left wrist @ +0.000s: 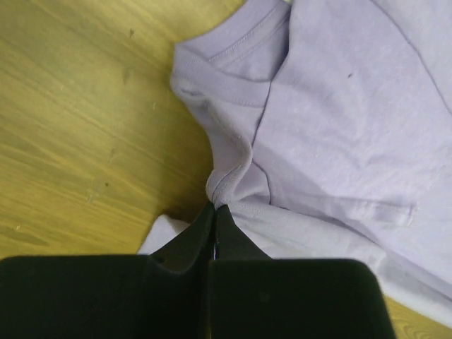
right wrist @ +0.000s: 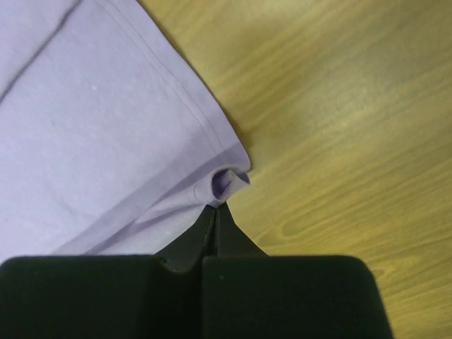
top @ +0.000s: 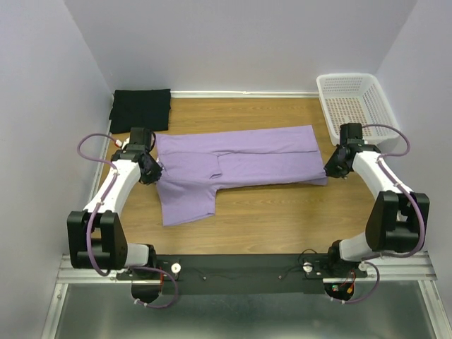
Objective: Fold and stack the t-shirts
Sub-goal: Fold the tshirt
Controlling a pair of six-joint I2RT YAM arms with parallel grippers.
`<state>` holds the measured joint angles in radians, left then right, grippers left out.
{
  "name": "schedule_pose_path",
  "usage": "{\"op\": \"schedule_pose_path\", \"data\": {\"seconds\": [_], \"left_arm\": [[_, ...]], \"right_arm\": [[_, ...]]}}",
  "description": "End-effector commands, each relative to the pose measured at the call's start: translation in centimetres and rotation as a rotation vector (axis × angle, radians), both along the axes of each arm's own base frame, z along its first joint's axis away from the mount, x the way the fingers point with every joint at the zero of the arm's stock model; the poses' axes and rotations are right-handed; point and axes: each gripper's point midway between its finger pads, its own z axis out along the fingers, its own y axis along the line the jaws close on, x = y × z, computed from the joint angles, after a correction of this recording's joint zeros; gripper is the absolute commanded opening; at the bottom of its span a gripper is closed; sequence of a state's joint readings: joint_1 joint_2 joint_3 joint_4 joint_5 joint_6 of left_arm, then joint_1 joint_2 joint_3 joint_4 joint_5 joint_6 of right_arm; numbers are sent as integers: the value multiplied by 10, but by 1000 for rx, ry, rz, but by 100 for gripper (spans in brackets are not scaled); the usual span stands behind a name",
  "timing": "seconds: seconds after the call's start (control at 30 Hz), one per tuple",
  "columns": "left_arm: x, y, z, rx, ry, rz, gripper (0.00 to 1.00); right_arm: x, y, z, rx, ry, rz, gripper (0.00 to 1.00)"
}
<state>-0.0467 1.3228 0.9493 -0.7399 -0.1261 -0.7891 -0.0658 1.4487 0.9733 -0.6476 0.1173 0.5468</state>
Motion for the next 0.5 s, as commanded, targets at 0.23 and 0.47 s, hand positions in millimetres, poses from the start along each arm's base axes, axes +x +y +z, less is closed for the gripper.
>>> {"op": "schedule_pose_path", "data": {"seconds": [0.23, 0.47], "left_arm": [[36, 23, 4, 10, -23, 2, 3], [50, 25, -8, 11, -13, -22, 3]], "right_arm": [[48, -8, 8, -30, -34, 32, 1], [70, -5, 3, -7, -36, 59, 1]]}}
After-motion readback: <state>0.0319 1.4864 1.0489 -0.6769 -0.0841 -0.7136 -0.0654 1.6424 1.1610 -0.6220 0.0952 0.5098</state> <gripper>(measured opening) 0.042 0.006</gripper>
